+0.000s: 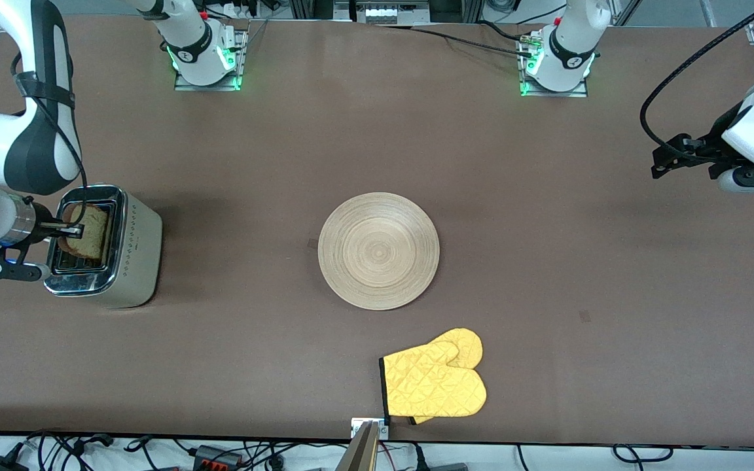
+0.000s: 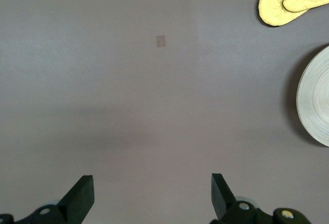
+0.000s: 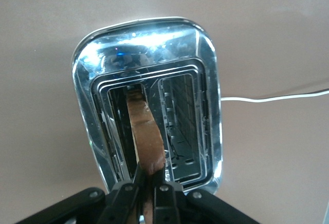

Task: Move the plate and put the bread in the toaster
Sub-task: 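Lower the bread into the toaster slot and open the right gripper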

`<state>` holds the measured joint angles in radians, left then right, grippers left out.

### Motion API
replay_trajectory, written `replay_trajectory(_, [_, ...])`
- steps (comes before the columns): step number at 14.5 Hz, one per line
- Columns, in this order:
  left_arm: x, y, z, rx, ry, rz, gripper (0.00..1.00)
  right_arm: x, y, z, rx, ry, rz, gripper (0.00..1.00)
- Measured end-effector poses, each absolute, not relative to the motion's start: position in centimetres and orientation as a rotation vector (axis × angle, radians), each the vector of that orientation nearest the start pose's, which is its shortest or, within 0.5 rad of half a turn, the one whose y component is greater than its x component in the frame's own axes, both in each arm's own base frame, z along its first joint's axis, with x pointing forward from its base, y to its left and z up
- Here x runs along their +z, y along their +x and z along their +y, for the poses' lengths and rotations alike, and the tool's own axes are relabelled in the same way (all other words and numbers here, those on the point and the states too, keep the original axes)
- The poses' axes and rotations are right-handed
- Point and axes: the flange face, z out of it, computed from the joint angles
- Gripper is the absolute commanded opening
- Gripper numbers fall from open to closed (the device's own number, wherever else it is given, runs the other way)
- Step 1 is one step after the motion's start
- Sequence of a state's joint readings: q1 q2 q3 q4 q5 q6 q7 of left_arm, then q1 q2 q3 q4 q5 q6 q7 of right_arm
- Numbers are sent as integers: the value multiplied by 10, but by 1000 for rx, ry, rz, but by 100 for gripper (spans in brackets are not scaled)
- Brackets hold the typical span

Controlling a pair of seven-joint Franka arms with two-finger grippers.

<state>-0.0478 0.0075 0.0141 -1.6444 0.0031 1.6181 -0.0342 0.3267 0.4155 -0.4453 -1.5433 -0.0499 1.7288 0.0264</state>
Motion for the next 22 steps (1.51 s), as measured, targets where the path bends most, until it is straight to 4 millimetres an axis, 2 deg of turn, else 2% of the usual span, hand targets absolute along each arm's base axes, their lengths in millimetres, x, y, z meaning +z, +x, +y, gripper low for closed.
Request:
replay_trajectory(6, [590, 558, -19, 53, -3137, 0, 100, 403, 649, -47, 366, -3317, 214, 0])
replay_trajectory(7, [590, 558, -19, 53, -3137, 0, 100, 402, 649, -50, 367, -3316, 221, 33])
replay_trajectory(8, [590, 558, -19, 53, -3137, 0, 100, 400, 650, -52, 370, -3314, 227, 99])
replay_trajectory(10, [590, 558, -19, 53, -3137, 0, 100, 399, 650, -50, 366, -3303, 232, 100])
replay_trajectory(12, [590, 558, -19, 54, -3137, 0, 100, 408, 654, -41, 328, -3300, 219, 100])
replay_trajectory(18, [590, 558, -19, 53, -3137, 0, 100, 492, 659, -33, 83, -3243, 221, 100])
replay_trajectory(22, [590, 558, -19, 52, -3137, 0, 100, 527, 653, -30, 54, -3231, 216, 100])
